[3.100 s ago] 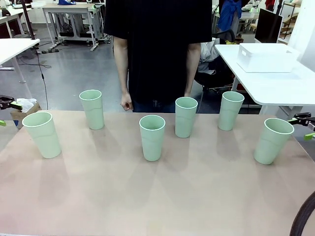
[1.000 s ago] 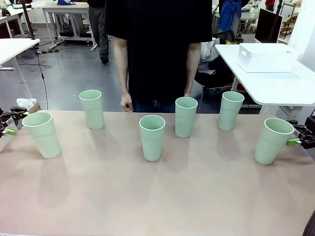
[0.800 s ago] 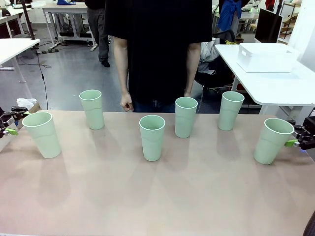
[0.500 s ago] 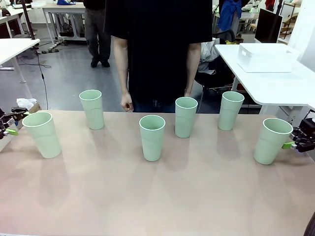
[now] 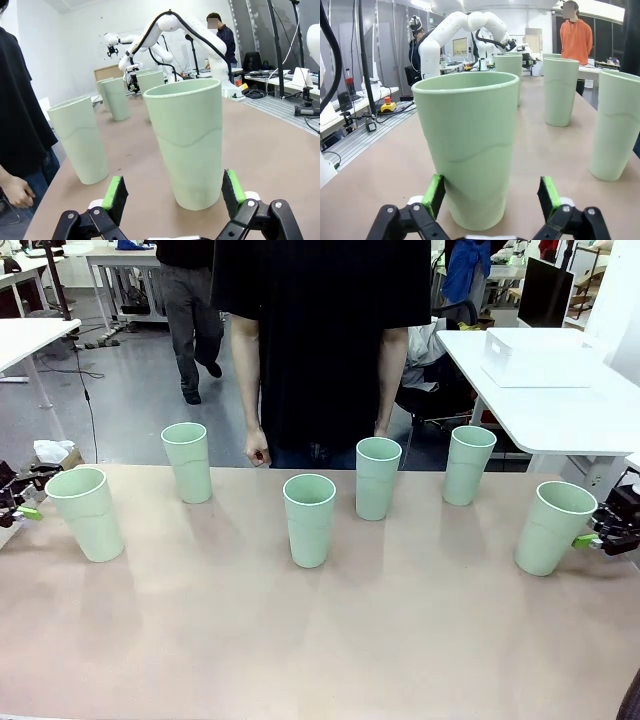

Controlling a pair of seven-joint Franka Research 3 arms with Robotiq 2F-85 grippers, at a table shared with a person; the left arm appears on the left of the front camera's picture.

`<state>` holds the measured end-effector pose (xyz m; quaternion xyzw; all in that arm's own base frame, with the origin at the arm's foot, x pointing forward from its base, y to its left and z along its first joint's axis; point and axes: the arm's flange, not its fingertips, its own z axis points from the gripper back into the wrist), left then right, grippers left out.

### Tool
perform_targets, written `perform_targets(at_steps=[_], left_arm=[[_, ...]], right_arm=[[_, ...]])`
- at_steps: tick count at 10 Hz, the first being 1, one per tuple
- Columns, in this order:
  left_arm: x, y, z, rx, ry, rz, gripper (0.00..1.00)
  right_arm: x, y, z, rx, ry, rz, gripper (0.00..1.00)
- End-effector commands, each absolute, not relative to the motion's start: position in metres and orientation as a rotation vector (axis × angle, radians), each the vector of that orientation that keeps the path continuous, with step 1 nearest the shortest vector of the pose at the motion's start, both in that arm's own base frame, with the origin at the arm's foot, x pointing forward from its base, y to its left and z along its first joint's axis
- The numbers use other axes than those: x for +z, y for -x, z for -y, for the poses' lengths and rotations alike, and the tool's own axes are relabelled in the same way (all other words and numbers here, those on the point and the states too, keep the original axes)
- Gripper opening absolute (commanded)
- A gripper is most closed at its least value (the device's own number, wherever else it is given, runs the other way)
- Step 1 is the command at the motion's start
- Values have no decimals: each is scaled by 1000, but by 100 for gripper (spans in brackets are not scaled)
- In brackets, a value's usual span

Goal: Stack the cups and store them in the basket.
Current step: Pick up two Reusable plastic cups , one in each hand.

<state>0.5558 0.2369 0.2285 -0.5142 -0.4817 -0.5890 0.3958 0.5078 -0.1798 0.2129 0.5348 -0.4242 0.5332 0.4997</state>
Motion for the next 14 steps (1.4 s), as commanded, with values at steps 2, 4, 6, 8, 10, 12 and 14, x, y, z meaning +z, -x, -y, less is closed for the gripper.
perform_targets(at_steps=[2, 4, 6, 8, 10, 12, 14], left_arm=[[220, -526, -222, -1518, 1269, 1219, 100], [220, -521, -219, -1500, 1263, 1225, 100], [218, -516, -214, -1491, 1270, 1226, 100], [218, -514, -210, -1477, 1263, 1257, 100], [219, -511, -204, -1476, 1245, 1278, 100], [218, -508, -199, -1463, 1246, 1287, 100], [216, -504, -195, -1455, 1251, 1288, 100]], right_arm=[[211, -505, 176, 1327, -1311, 1058, 100], [209, -504, 175, 1331, -1328, 1059, 100], [208, -503, 174, 1327, -1339, 1065, 100], [207, -503, 174, 1316, -1344, 1076, 100], [206, -502, 173, 1308, -1355, 1085, 100], [205, -502, 172, 1298, -1367, 1098, 100], [205, -500, 170, 1302, -1389, 1103, 100]])
